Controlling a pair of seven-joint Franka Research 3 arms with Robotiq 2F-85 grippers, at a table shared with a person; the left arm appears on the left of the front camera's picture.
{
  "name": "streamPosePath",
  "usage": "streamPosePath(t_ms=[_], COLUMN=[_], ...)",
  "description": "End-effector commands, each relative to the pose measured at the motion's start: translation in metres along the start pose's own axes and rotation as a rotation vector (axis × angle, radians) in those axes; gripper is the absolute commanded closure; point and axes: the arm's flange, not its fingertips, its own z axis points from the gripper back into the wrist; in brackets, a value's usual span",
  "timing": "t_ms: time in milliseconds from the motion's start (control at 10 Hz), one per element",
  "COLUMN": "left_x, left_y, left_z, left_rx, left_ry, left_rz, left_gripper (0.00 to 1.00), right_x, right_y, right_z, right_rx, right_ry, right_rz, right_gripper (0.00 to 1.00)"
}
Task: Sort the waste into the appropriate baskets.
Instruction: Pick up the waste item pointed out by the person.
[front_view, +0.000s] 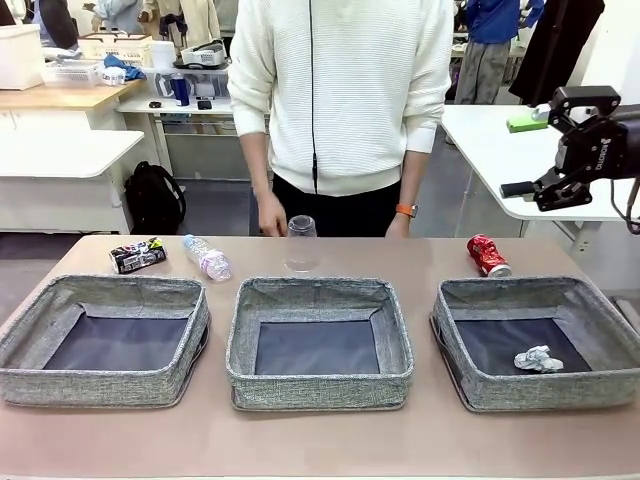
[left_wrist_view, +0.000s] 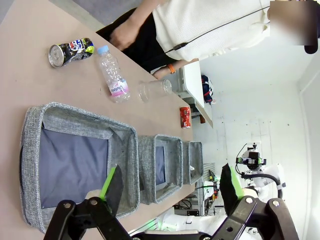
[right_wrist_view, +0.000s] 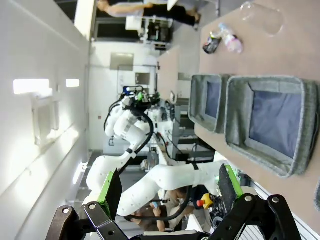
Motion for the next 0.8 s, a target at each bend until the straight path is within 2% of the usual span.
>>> streamPosePath(t_ms=[0,700], left_x=[-0.0003,-0.0003], left_y=[-0.0007,-0.0007], left_z=[-0.0007,-0.0007], left_rx=[-0.016,-0.016], left_ry=[-0.007,-0.007], left_rz=[-0.020,-0.020], left_gripper=[0.00,0.00], right_x=[0.0009,0.0009], right_y=[0.0052,0.0052], right_z=[0.0021,0.0021], right_rx=[-0.013,-0.013], right_ry=[0.002,0.002], right_rz=[-0.014,-0.014], right_gripper=[0.00,0.00])
